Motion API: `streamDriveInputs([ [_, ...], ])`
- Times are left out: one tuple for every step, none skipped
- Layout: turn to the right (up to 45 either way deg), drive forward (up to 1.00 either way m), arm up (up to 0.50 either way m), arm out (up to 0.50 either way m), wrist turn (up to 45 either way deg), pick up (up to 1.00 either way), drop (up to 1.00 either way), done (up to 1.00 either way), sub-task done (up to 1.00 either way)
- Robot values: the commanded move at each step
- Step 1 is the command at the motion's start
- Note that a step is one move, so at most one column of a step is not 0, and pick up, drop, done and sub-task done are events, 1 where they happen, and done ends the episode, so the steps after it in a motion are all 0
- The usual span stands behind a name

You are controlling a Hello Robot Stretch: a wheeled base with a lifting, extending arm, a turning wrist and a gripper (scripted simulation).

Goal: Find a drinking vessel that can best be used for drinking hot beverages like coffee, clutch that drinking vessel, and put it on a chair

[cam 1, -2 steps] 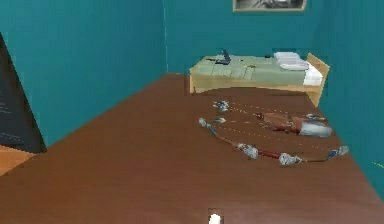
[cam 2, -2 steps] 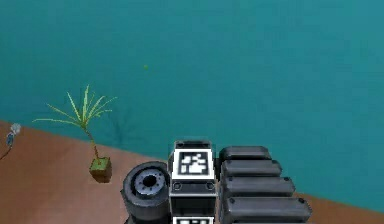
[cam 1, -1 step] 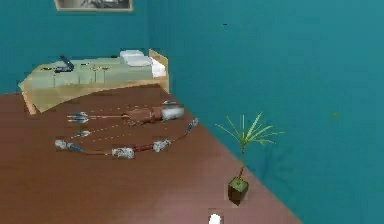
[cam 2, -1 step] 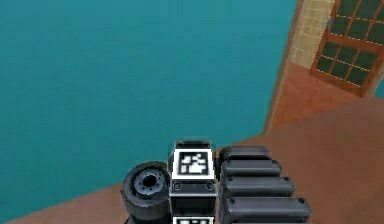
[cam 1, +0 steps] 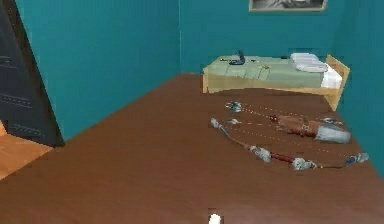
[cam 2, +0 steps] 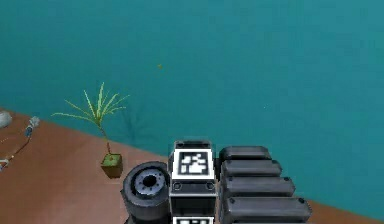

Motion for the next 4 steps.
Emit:
streamDriveInputs([
  [-45.0, 0.0, 0.0, 0.0, 0.0, 0.0, 0.0, 0.0, 0.0],
  [45.0, 0.0, 0.0, 0.0, 0.0, 0.0, 0.0, 0.0, 0.0],
  [45.0, 0.0, 0.0, 0.0, 0.0, 0.0, 0.0, 0.0, 0.0],
  [3.0, 0.0, 0.0, 0.0, 0.0, 0.0, 0.0, 0.0, 0.0],
])
